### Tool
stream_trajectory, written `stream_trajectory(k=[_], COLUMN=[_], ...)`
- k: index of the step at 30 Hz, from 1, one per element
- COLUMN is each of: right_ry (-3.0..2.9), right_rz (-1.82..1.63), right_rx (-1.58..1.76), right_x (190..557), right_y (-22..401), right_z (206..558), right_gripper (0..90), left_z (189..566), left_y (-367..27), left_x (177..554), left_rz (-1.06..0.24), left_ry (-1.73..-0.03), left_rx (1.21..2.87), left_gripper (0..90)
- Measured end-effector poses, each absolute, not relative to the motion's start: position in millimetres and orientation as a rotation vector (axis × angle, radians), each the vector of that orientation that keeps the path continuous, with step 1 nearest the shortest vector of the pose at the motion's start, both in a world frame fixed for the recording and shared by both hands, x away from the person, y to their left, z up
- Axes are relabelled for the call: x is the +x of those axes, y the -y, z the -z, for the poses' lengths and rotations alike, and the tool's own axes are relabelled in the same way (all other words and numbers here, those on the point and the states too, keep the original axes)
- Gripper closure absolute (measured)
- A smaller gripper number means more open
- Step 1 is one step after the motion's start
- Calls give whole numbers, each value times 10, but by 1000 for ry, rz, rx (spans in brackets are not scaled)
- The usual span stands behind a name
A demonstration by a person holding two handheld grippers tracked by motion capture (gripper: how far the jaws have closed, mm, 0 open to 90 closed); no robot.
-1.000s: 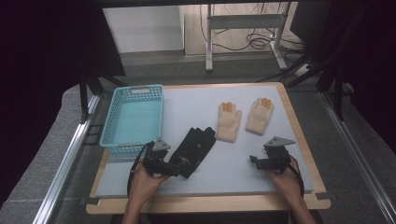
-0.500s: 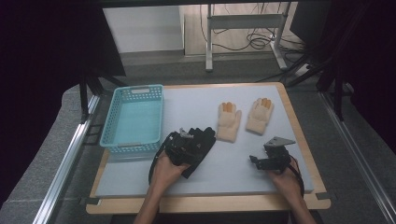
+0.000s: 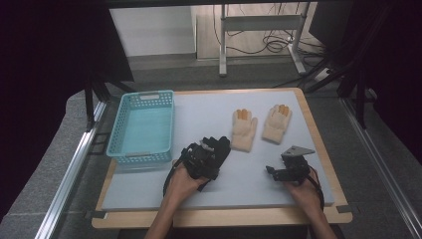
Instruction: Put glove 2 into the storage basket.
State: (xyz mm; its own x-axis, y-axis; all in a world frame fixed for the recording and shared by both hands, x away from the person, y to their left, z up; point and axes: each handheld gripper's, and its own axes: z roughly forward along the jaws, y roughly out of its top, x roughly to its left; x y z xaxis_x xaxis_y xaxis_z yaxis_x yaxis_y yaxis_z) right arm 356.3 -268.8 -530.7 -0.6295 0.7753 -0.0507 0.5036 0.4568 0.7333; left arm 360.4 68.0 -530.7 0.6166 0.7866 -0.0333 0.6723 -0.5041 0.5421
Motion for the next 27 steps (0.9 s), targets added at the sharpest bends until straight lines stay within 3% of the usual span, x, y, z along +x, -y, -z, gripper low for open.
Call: stream_trajectory(k=[3,8,13,16,27], right_ry=[-2332,-2333,-2332,-2332,-2333], right_rz=[-987,-985,-986,-986,-986], right_rx=[1079,1079,1079,1079,1079], right_x=[3563,3563,3563,3564,3563], right_y=[2688,2688,2687,2687,2688], right_z=[5307,5306,5307,5307,5307], right_gripper=[198,198,198,198,198], left_z=[5279,5238,5201,5169,4820], left_y=[-742,-864,-887,-894,-835], left_x=[3629,3657,3647,3662,3763], left_rz=[-290,-284,-363,-360,-342], left_ry=[-1172,-1189,-1183,-1171,-1140], left_rx=[2309,2284,2298,2296,2236], left_gripper=[82,340,582,618,618])
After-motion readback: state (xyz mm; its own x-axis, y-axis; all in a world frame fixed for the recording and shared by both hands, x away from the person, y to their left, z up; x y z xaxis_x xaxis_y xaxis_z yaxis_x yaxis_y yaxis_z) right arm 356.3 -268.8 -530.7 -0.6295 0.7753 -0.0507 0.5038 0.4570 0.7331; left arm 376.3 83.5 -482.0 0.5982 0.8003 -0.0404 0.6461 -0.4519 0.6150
